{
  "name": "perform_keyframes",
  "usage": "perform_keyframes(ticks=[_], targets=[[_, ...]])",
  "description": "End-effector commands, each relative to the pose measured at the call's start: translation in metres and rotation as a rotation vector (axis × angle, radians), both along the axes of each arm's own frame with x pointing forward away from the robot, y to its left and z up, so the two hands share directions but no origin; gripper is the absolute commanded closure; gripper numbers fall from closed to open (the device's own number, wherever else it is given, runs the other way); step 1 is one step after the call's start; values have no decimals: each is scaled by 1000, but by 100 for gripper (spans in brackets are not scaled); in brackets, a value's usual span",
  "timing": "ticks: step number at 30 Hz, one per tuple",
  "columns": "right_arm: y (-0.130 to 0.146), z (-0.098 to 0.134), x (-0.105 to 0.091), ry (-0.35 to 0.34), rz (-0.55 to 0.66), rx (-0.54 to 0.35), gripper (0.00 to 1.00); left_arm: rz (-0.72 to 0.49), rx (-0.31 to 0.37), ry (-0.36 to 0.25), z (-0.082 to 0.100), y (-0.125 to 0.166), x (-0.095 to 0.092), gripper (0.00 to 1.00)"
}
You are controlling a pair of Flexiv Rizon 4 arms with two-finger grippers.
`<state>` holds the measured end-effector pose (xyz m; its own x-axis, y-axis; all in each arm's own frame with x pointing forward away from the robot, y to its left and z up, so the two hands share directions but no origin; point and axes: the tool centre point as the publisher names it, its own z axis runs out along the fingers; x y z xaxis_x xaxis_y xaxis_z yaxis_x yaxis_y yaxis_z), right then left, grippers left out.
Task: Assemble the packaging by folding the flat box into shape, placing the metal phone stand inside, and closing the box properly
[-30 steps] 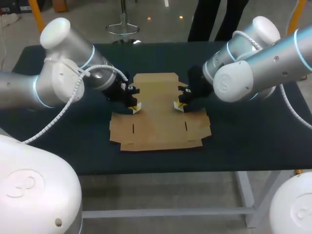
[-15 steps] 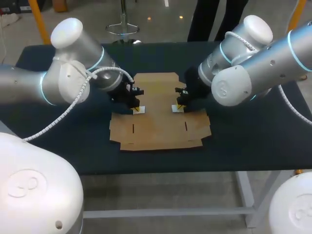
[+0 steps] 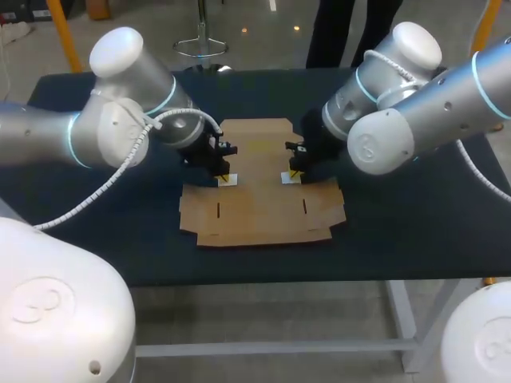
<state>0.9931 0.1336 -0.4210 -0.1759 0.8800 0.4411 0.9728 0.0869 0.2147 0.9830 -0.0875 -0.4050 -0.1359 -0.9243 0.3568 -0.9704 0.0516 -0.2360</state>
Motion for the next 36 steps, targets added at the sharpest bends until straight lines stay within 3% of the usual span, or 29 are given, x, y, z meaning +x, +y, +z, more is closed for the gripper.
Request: perform_keyframes(ticks=[1, 8, 19, 36], targets=[[-10, 10, -4, -11, 1, 33, 100, -6, -11, -4, 12, 6, -4, 100], [-27, 24, -7, -8, 0, 106, 100, -13, -47, -6, 28, 15, -3, 100], [-57, 29, -8, 46, 1, 237, 100, -8, -113, 16, 41, 31, -2, 100], [-90, 42, -19, 70, -11, 315, 100, 16, -165, 35, 58, 53, -14, 100]])
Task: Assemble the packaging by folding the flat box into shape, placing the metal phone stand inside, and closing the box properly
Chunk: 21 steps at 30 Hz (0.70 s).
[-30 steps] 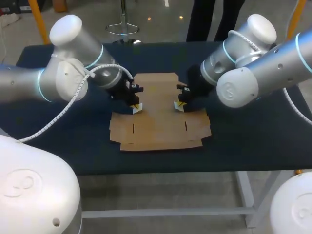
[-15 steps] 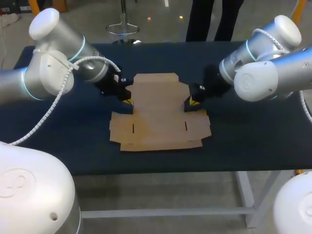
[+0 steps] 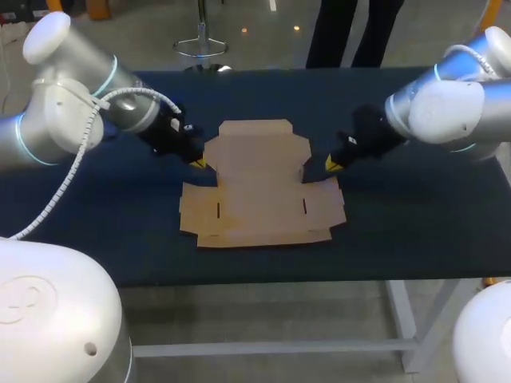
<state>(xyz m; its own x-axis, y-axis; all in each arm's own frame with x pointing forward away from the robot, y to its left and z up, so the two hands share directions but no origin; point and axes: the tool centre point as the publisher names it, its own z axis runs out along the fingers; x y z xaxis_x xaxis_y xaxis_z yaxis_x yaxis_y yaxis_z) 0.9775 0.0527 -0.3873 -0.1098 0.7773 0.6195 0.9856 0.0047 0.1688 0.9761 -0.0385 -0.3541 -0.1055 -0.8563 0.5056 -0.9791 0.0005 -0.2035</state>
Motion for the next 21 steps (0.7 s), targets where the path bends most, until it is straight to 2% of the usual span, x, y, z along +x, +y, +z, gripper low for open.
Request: perform_keyframes(ticks=[1, 12, 21], targets=[[-11, 10, -4, 8, 27, 112, 100, 0, -4, -3, 9, 4, -8, 100], [-22, 30, -21, 8, 22, 111, 100, 27, -15, -28, 31, 14, -32, 100], [-32, 45, -47, -12, 21, 107, 100, 57, -41, -68, 47, 23, -65, 100]])
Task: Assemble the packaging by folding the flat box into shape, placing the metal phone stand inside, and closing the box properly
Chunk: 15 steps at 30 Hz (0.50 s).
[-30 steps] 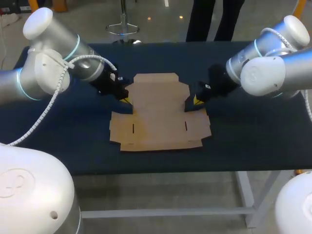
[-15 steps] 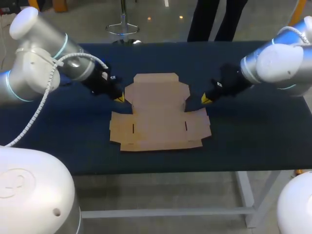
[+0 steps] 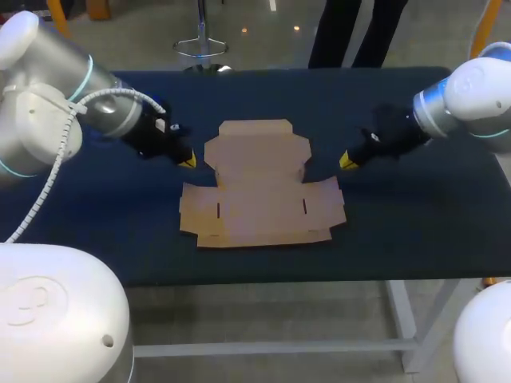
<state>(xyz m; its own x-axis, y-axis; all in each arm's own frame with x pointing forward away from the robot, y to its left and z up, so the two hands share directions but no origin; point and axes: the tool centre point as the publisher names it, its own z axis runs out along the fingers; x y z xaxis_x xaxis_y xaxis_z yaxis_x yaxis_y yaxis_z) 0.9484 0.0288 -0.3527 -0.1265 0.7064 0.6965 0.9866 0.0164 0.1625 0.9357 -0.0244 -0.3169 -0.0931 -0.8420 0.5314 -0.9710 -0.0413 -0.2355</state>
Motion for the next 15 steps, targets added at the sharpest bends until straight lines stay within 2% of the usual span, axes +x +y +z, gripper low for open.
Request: perform_keyframes(ticks=[1, 5, 15], targets=[[-9, 11, -22, -20, -11, 4, 100, 23, -10, -35, 11, 10, -27, 100], [-15, 12, -38, -28, -19, 9, 100, 26, -11, -34, 11, 10, -44, 100], [-29, -1, -79, -4, -43, 26, 100, 40, -18, -38, 10, 10, -86, 100]])
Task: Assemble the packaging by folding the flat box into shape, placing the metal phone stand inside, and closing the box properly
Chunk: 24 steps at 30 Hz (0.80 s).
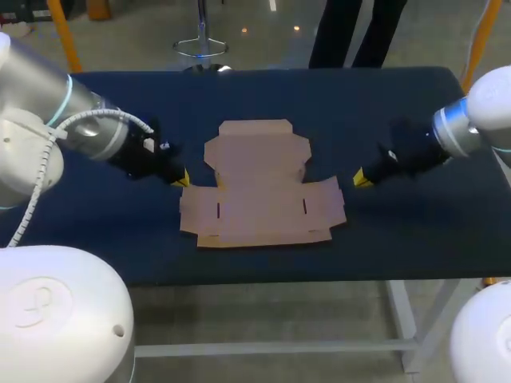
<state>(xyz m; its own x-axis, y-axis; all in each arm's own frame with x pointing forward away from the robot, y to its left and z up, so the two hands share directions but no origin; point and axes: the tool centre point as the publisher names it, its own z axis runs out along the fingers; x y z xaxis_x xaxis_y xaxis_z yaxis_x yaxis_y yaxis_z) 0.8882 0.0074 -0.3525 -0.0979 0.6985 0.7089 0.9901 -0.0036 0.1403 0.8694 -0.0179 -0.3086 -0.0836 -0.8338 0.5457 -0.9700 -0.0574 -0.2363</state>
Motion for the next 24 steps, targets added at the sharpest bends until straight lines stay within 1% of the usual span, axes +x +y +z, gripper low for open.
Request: perform_keyframes(ticks=[1, 3, 9, 19, 24], targets=[[-9, -2, -23, -24, -25, 11, 100, 30, -2, -33, 0, 4, -23, 100], [-10, -3, -31, -22, -26, 10, 100, 35, -9, -29, -3, 4, -29, 100], [-13, -9, -48, -17, -22, 10, 100, 37, -24, -20, -12, 2, -48, 100], [-12, -15, -65, -9, -17, 20, 100, 39, -48, -2, -22, 1, -71, 100], [-8, -21, -73, -3, -7, 25, 100, 39, -65, 13, -31, 3, -78, 100]])
